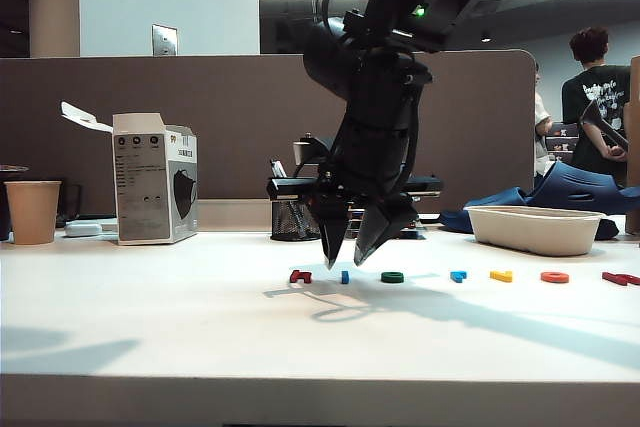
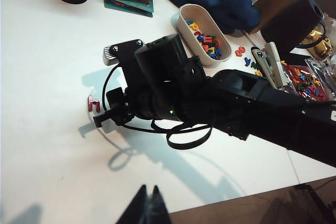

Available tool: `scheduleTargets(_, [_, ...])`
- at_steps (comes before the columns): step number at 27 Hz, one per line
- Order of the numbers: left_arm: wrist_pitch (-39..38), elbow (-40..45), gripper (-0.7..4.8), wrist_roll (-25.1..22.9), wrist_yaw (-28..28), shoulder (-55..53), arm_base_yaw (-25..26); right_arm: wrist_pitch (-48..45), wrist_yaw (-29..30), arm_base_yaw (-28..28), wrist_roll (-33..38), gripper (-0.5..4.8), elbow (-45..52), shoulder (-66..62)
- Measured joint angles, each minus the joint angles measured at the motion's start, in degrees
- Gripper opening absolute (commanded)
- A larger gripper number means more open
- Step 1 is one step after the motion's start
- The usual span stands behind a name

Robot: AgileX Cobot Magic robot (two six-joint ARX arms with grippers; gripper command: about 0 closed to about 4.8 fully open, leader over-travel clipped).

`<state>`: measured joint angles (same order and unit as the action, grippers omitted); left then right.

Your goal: Select the appropriate letters from the row of letter magnets placed on the table to arrange into the word "love".

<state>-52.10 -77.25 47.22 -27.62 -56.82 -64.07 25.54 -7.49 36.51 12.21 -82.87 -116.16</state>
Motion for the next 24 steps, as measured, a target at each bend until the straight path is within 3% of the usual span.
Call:
scheduleTargets(17, [0.0, 0.0, -0.04, 0.0, 0.0, 0.0, 0.0, 0.7, 1.2, 0.1, 2.4, 1.38, -0.4, -1.7])
scheduleTargets(23, [0.0, 0.0, -0.04, 0.0, 0.0, 0.0, 0.0, 3.5, 1.3, 0.3, 2.6, 0.68, -0.9, -1.6])
scheduleTargets(24, [0.0, 0.0, -0.04, 0.0, 0.0, 0.0, 0.0, 4.2, 1.3, 0.3, 2.8, 0.27, -0.9, -1.6])
